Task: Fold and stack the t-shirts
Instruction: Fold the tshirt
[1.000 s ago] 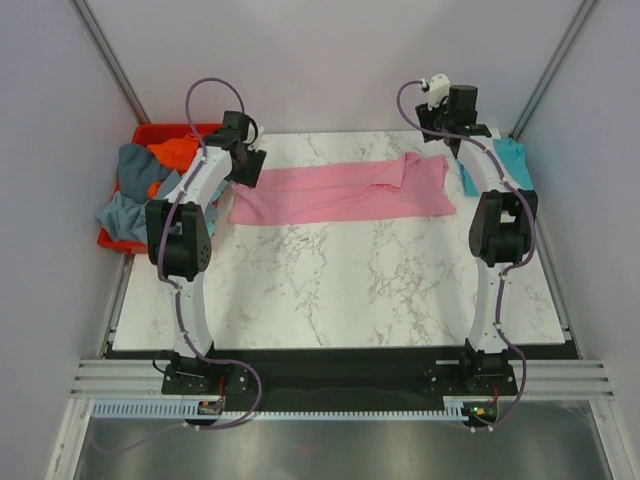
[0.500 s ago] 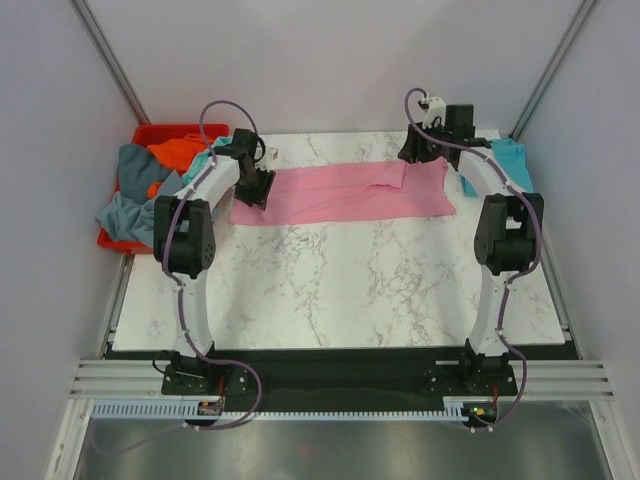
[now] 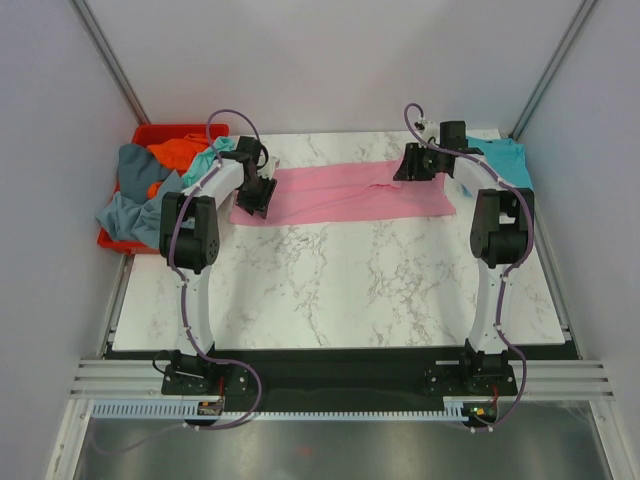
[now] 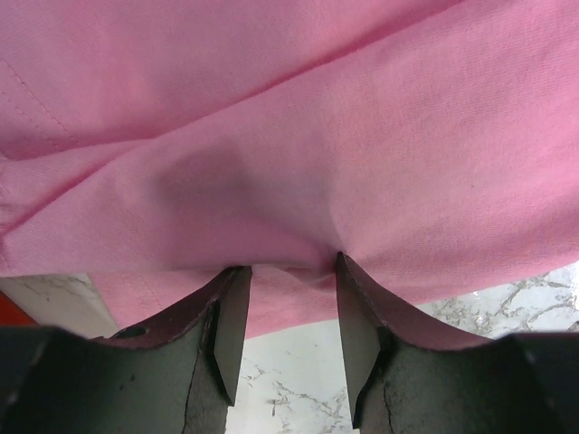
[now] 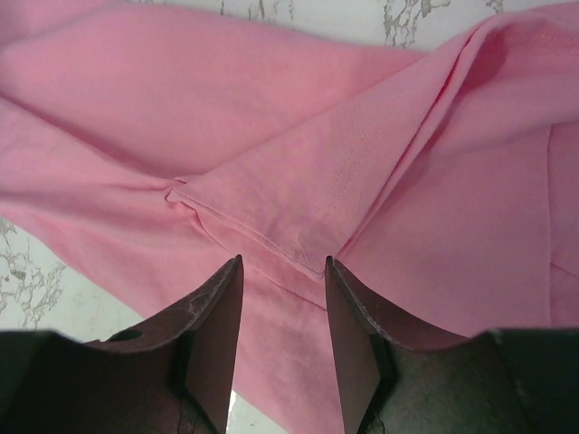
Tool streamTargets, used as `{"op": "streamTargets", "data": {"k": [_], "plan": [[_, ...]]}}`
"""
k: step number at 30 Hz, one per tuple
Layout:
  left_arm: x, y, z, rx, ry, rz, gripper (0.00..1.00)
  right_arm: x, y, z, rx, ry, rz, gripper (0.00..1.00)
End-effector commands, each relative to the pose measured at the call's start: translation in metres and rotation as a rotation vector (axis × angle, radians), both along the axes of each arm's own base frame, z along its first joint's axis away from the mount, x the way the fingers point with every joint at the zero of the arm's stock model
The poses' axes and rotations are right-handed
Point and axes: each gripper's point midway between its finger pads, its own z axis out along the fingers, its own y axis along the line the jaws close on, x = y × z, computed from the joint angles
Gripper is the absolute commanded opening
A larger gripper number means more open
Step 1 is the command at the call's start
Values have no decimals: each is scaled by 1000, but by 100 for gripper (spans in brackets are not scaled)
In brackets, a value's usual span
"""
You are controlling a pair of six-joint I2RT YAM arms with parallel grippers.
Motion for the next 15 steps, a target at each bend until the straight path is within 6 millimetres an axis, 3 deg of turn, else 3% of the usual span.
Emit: {"op": "streamTargets", "data": {"k": [1, 9, 12, 15], "plan": [[0, 5, -20, 28, 30, 35, 50, -1, -1, -8, 9, 17, 1, 49], [-1, 5, -27, 31, 41, 50, 51, -5, -4, -30, -16, 56, -1, 49], [-2, 4, -24, 28, 37, 50, 56, -6, -4, -40, -24, 70, 1, 49], [-3, 5, -22, 32, 34, 50, 58, -2, -4, -42, -27, 68, -1, 43]]}}
